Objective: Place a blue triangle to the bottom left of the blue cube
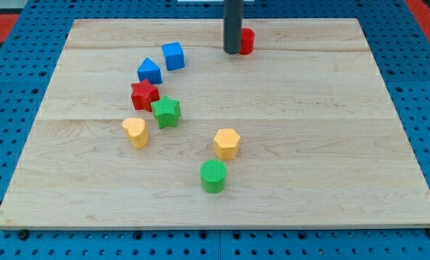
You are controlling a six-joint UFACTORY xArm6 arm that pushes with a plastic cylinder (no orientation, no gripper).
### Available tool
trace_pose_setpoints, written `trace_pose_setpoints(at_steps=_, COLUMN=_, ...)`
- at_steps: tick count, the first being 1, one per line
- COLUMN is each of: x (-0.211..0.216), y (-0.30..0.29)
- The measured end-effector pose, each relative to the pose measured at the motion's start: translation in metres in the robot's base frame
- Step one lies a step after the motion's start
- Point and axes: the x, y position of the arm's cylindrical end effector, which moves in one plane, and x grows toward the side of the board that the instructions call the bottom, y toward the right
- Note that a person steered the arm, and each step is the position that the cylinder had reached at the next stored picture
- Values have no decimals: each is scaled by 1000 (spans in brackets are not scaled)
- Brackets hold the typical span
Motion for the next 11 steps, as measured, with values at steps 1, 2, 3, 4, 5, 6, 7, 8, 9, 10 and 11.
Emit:
trace_pose_setpoints(at_steps=1, x=24, y=3)
trace_pose_setpoints(at_steps=2, x=31, y=-34)
trace_pose_setpoints(at_steps=3, x=36, y=-63)
trace_pose_setpoints(at_steps=4, x=48, y=-73)
trace_pose_setpoints(at_steps=5, x=55, y=-95)
trace_pose_setpoints(at_steps=6, x=55, y=-125)
trace_pose_setpoints(at_steps=7, x=54, y=-128)
trace_pose_setpoints(at_steps=8, x=41, y=-128)
trace_pose_setpoints(at_steps=9, x=17, y=-128)
trace_pose_setpoints(at_steps=10, x=7, y=-115)
trace_pose_setpoints(at_steps=11, x=32, y=-97)
